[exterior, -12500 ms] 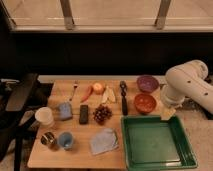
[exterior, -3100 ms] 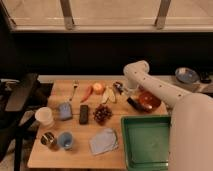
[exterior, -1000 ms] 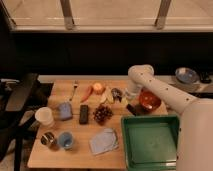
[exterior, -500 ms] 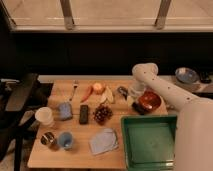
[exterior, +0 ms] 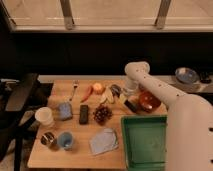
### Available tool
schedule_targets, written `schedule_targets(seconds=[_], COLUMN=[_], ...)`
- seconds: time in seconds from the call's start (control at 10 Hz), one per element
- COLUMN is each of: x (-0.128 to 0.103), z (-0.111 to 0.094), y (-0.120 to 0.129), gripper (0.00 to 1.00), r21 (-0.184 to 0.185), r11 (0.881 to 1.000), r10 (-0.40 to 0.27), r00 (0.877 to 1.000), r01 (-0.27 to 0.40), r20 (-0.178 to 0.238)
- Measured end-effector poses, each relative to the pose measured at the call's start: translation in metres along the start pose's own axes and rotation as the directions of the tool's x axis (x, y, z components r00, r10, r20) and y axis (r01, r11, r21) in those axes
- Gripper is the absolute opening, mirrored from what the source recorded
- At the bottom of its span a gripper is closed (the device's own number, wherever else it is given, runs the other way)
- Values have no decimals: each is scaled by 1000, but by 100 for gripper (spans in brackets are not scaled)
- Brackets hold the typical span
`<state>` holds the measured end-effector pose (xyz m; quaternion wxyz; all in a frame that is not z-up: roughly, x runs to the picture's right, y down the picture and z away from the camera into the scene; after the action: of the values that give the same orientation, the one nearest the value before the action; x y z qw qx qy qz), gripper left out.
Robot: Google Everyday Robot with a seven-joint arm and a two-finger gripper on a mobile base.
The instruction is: Wipe table surface with brush
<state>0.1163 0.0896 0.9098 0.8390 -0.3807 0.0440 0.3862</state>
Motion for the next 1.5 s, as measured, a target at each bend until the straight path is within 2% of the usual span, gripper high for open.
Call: schedule_targets(seconds=[0.3,0.5,0.7,0.8,0.9,1.1,1.3,1.5], x=[23,39,56,55,45,29,13,-5], z=[0,-4,-9,-9,-10,-9,-5,3], y=[26,16,-11,-19,-33,-41,-31,-7], gripper=[0,0,0,0,0,0,0,0], r21=[-22,1,47,60,79,89,76,43], r11=[999,1000,998,997,996,995,997,999], r10=[-29,-8,33,43,57,56,32,-13], r00=[1000,1000,998,997,996,997,999,1000], r01=[29,8,-30,-39,-52,-51,-29,14], r20=[-6,-23,-58,-66,-67,-56,-44,-27])
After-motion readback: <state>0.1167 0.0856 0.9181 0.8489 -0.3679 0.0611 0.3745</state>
